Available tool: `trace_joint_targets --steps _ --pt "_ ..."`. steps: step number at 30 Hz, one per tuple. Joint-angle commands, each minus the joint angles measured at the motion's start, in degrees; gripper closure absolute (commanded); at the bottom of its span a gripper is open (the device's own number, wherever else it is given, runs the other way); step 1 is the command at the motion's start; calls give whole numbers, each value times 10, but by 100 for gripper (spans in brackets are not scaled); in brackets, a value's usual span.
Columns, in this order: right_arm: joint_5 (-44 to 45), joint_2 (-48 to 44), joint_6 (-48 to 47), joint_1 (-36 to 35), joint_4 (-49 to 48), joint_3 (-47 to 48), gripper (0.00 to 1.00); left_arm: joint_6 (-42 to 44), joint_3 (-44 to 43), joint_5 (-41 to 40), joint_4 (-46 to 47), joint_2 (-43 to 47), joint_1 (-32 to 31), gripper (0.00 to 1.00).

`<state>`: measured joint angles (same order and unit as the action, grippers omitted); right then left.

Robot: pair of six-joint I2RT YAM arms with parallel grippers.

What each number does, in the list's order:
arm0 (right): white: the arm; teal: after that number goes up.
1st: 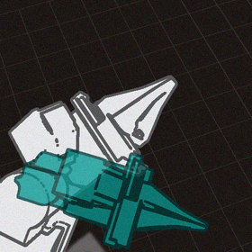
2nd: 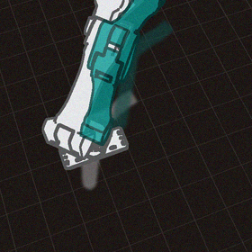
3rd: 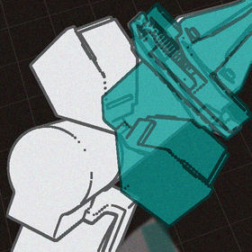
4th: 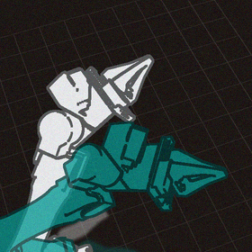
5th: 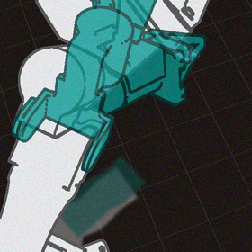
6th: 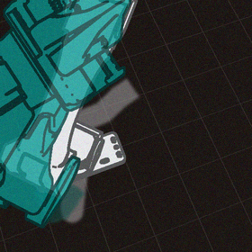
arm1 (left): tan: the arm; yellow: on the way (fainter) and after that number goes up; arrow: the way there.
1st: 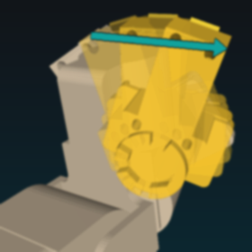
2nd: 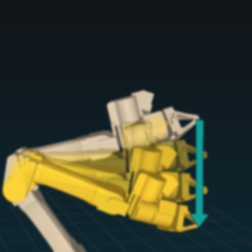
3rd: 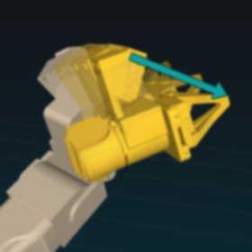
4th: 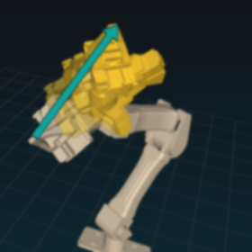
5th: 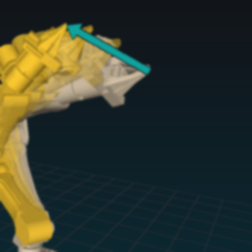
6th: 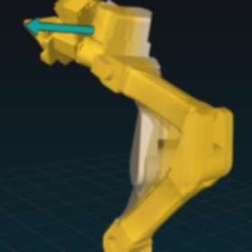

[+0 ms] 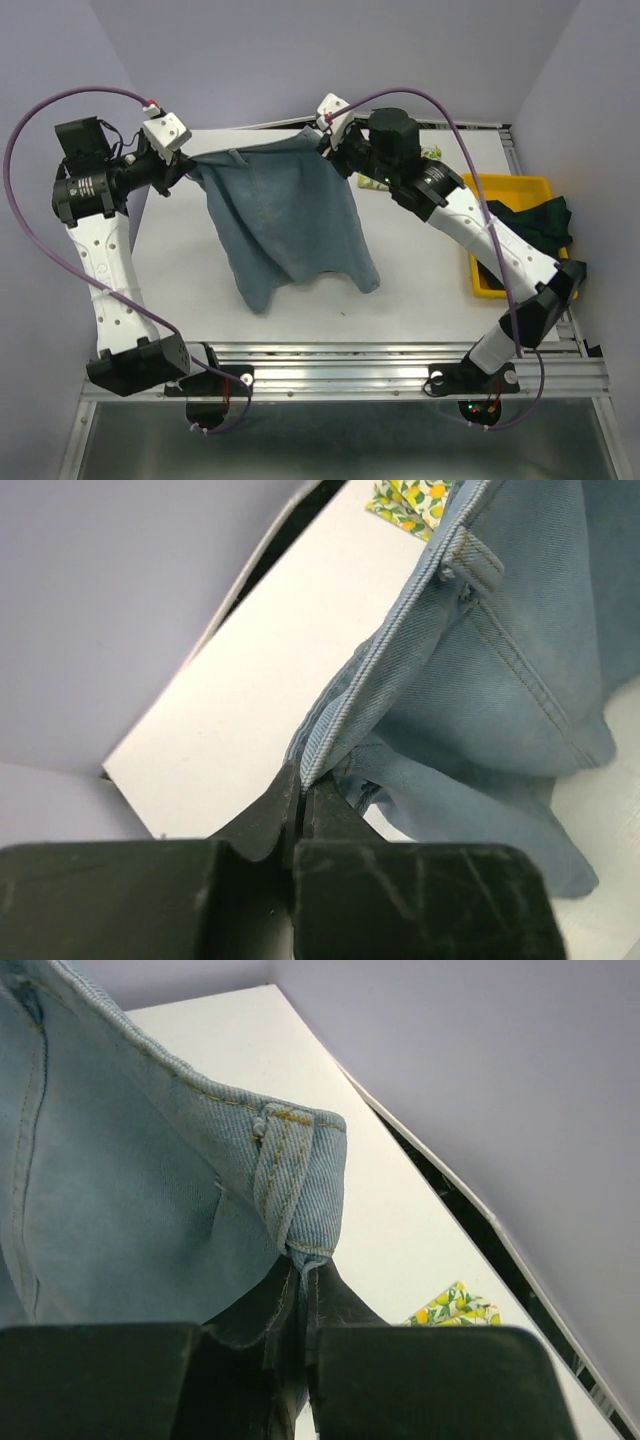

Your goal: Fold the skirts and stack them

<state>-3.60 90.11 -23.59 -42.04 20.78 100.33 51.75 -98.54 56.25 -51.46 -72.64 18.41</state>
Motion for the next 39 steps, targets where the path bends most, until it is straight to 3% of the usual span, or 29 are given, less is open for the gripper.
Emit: trace_joint_targets --steps 1,5,8,9,12,14,15,16,20,21,22,23,24,25,28,32,35,37,39 --pt "143 66 -22 75 -39 35 99 -44 -23 -105 72 -53 22 100" --pt "136 172 -21 75 -51 141 99 -95 -107 -108 123 -120 19 100" --pt "138 233 -35 75 -52 287 99 -116 -222 -131 127 -176 6 100" --pt "136 265 -37 75 -51 357 99 -114 -248 -132 115 -196 5 100" --pt "92 264 -52 75 -46 392 99 -55 -295 -125 51 -193 1 100" --pt "62 220 -58 75 -64 299 99 41 -209 -126 27 -135 0 100" --pt "11 162 -79 75 -71 190 99 76 -161 -125 14 -105 0 100" --pt "-16 131 -89 75 -90 126 99 152 -51 -133 9 -77 -1 100" --pt "-107 11 -143 66 -108 -142 98 293 232 -193 -3 66 -47 100" --pt "-116 -2 -150 61 -104 -182 86 301 280 -207 7 111 -63 96" --pt "-130 -19 -170 56 -98 -216 69 306 368 -234 12 129 -99 75" --pt "-141 -23 -180 50 -59 -243 48 311 404 -246 14 146 -117 62" --pt "-147 -27 -185 32 -37 -279 8 313 433 -254 14 172 -149 50" --pt "-142 -28 -184 20 -16 -290 0 314 469 -256 9 184 -158 45" --pt "-138 -43 -150 -1 57 -312 0 313 469 -222 -28 210 -163 19" --pt "-128 -77 -98 -1 103 -322 1 273 426 -204 -58 195 -163 18" --pt "-120 -85 -47 -1 130 -320 14 210 412 -214 -38 153 -163 25" --pt "-116 -103 -12 -1 124 -341 29 172 415 -222 -14 118 -169 29" --pt "-94 -109 17 -1 103 -386 34 102 433 -249 35 98 -181 30"
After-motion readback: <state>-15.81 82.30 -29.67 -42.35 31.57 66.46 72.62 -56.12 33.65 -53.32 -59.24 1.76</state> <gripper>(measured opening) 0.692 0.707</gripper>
